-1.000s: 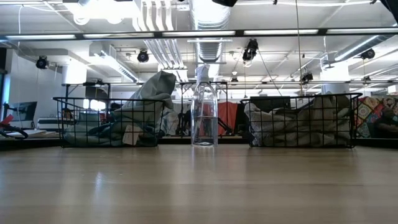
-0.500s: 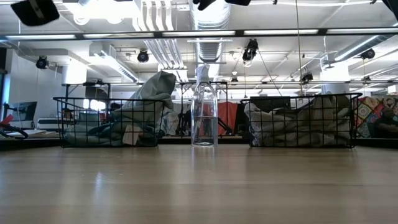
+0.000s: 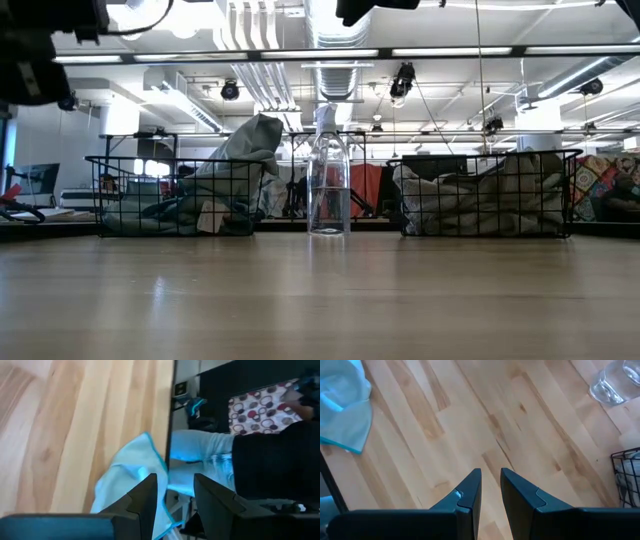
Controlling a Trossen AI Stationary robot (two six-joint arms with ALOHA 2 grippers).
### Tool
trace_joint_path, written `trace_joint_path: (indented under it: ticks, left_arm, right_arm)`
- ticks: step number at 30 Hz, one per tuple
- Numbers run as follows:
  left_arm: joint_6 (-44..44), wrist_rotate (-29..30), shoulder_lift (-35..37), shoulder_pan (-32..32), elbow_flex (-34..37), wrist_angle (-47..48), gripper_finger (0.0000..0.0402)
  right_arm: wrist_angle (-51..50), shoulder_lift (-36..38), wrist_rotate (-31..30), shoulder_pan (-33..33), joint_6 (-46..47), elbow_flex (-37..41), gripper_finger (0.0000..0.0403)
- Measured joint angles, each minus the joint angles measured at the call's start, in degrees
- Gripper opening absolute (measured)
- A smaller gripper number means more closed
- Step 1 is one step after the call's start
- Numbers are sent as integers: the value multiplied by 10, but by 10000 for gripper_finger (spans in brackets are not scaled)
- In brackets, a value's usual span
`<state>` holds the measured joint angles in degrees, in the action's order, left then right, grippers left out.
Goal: Sort microfiber towel by color & place in baskets
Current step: Put the blue microfiber towel into the left black wire basket
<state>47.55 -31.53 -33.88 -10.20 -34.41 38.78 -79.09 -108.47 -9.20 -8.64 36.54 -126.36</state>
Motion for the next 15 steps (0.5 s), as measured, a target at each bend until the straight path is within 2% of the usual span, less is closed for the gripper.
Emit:
trace_joint_path:
  ticks: [6, 15]
  left_arm:
    - [10, 0, -2, -4, 57, -2, 113]
    - [43, 2, -20, -15, 111, -2, 113]
  right_arm:
    - [-1, 0, -33, 0, -6, 0, 66]
    - [-6, 0, -43, 0, -8, 0, 66]
